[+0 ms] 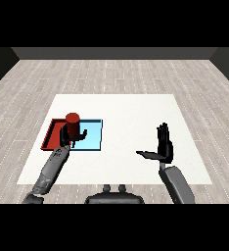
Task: Pick the red can and put it in the red box
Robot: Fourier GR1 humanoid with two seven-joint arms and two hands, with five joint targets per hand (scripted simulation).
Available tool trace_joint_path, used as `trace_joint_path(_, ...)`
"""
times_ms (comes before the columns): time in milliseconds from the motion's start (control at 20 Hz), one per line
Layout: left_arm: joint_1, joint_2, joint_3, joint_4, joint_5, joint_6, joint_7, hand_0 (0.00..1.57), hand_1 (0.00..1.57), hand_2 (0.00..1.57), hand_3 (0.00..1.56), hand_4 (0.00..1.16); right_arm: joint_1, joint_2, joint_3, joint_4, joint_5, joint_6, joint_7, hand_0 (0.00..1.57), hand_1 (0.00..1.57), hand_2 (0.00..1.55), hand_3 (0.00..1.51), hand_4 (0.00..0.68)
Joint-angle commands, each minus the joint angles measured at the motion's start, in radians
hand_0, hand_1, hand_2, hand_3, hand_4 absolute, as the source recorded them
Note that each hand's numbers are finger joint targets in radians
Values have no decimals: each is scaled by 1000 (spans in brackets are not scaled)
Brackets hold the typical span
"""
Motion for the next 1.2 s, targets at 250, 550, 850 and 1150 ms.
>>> trace_joint_path(250, -111, 105, 138, 385, -8, -100, -25, 1571, 1571, 1560, 1483, 1091, 28, -77, -149, 100, -50, 84, -4, 0, 0, 0, 0, 0)
trace_joint_path(550, -325, 48, 178, 771, -63, -78, -71, 1571, 1571, 1564, 1493, 1058, -63, -19, -91, 170, 41, 14, 44, 0, 0, 0, 0, 0)
trace_joint_path(850, -375, 68, 148, 970, -119, -80, 56, 738, 738, 732, 737, 812, -105, 16, -133, 298, 2, 57, -28, 0, 0, 0, 0, 0)
trace_joint_path(1150, -373, 63, 184, 1084, -99, -88, 122, 683, 683, 691, 124, 775, -104, 45, -131, 356, 5, 85, -88, 0, 0, 0, 0, 0)
